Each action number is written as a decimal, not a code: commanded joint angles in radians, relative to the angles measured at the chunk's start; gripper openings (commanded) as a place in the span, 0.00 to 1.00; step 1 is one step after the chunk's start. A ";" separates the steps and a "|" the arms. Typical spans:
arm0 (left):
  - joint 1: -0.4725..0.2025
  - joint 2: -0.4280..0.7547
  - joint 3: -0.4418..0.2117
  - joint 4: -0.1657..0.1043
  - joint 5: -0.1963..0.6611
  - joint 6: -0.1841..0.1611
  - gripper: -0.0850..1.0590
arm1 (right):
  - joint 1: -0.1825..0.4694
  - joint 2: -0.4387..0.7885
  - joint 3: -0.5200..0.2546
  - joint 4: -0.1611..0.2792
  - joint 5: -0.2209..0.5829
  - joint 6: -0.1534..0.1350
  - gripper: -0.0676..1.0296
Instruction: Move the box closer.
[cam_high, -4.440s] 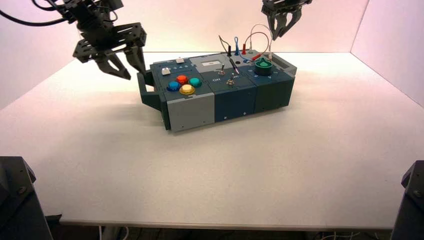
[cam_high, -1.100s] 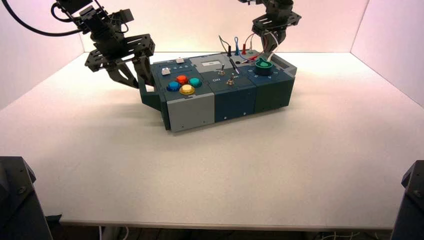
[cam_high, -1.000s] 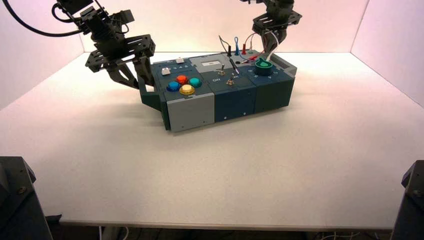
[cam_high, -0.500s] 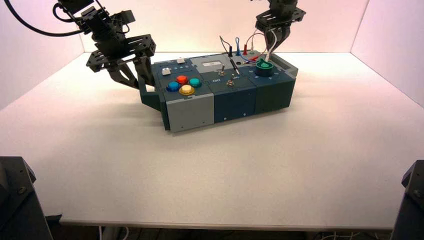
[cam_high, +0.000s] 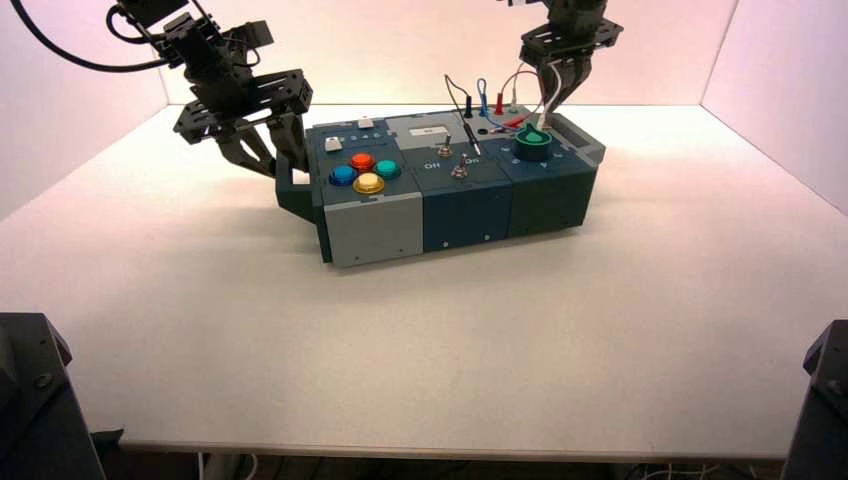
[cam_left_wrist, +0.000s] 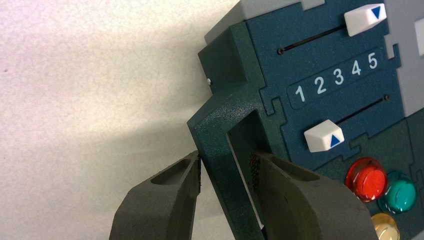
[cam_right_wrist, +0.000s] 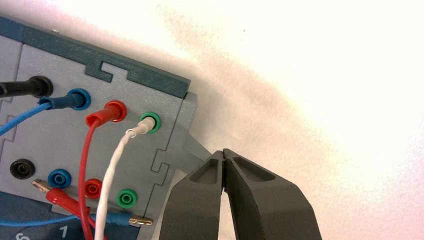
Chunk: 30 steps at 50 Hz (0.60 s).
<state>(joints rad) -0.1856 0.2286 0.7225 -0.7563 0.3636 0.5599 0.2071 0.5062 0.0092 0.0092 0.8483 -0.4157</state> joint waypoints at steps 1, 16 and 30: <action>-0.003 -0.006 -0.029 0.003 -0.002 0.008 0.53 | 0.011 -0.026 0.049 0.012 0.023 -0.006 0.04; -0.003 0.003 -0.046 0.005 0.012 0.014 0.53 | 0.011 -0.067 0.147 0.012 -0.011 -0.002 0.04; -0.003 0.002 -0.057 0.006 0.029 0.015 0.53 | 0.011 -0.110 0.249 0.012 -0.051 0.012 0.04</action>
<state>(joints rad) -0.1841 0.2485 0.6903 -0.7517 0.3881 0.5691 0.2056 0.4034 0.1979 0.0107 0.7869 -0.4065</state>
